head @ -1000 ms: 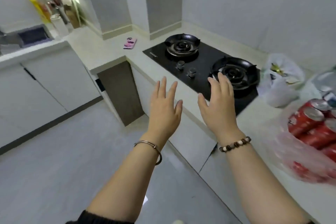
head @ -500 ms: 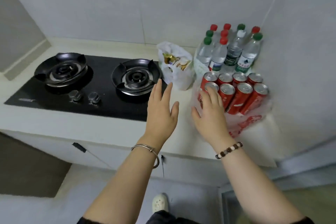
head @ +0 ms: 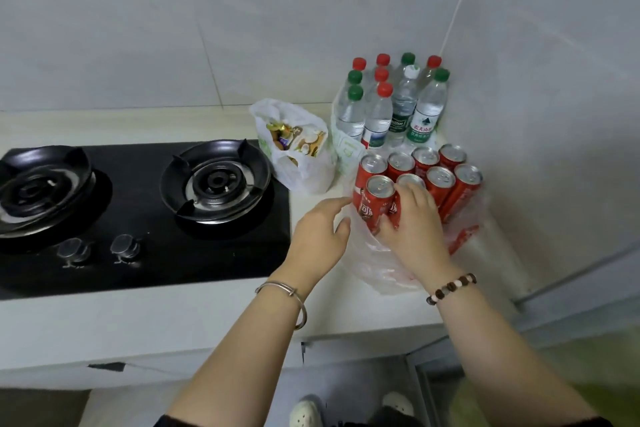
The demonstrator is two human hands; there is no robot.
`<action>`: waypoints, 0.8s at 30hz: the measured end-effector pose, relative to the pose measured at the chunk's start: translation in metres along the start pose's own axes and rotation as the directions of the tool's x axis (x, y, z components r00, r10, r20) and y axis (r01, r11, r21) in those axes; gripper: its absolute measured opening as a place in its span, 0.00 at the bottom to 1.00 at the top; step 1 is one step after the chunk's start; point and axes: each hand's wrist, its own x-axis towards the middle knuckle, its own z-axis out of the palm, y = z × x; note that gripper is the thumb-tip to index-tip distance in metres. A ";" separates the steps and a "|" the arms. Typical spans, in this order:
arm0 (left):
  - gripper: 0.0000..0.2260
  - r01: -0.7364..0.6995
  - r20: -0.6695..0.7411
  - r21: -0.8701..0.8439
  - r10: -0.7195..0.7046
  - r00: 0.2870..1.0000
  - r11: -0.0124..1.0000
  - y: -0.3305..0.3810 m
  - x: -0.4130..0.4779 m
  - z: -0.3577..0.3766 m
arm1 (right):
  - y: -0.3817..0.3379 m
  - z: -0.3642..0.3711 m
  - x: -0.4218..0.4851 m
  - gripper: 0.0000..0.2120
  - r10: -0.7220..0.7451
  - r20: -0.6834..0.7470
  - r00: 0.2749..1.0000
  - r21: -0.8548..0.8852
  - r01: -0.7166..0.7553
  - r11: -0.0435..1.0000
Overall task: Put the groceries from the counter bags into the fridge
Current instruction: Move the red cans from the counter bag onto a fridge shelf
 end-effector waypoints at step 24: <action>0.22 0.267 -0.025 0.129 -0.266 0.964 0.955 0.028 0.090 0.074 | 0.083 -0.008 0.091 0.33 -0.162 0.343 0.925 -0.307 0.273 0.912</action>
